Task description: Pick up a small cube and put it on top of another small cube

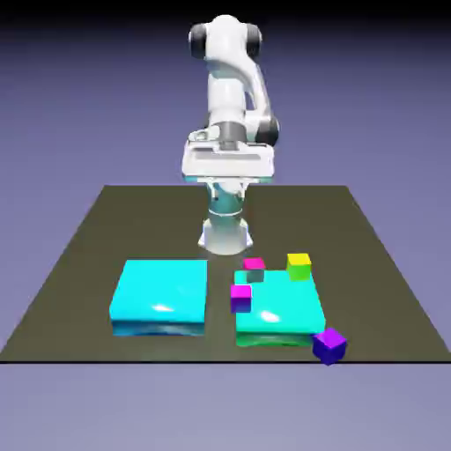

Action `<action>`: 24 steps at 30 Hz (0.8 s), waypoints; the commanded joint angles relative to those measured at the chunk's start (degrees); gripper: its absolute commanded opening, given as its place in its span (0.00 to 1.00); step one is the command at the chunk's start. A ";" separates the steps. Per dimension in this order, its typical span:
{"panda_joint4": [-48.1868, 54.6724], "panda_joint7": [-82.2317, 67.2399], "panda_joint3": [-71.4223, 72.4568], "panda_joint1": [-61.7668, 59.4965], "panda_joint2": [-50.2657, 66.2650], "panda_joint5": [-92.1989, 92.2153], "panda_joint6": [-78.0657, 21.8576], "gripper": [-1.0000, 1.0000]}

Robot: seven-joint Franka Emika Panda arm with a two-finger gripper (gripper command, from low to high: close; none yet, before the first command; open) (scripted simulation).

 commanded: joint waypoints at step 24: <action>42.08 8.88 24.16 -3.99 49.84 -18.75 -41.68 0.50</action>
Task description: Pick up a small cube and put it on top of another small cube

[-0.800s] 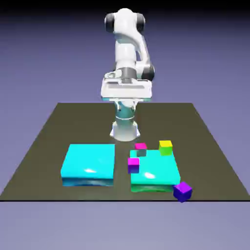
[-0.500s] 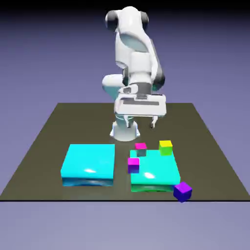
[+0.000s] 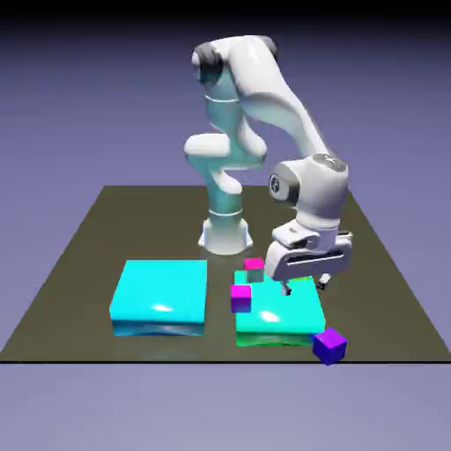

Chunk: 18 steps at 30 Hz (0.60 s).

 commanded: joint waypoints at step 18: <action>19.57 6.66 10.26 -1.68 31.44 -13.47 -15.42 0.00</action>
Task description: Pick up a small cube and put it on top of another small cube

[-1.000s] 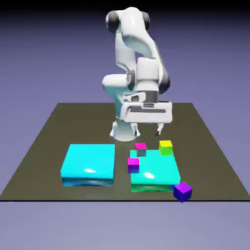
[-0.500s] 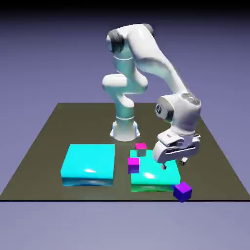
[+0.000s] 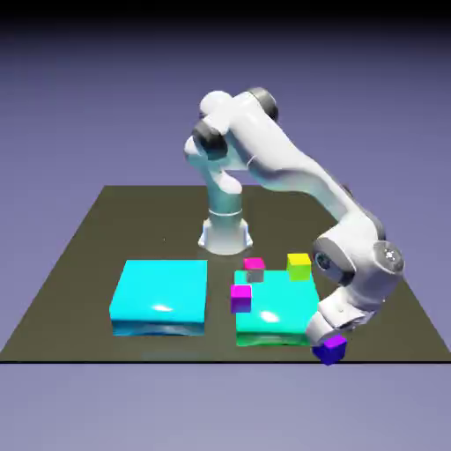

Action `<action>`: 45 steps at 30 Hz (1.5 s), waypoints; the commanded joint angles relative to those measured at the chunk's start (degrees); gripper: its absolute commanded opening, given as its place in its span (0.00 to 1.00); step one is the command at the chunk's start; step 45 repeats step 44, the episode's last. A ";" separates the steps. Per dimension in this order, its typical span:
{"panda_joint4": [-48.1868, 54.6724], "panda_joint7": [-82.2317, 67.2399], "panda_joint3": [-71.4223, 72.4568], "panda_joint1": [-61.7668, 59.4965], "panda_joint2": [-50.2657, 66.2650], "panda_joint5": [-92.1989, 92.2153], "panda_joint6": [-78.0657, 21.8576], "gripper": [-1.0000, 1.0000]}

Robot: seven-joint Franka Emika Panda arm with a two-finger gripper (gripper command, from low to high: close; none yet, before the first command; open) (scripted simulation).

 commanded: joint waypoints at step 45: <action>-53.25 -12.54 -26.56 8.95 -61.33 36.15 4.69 1.00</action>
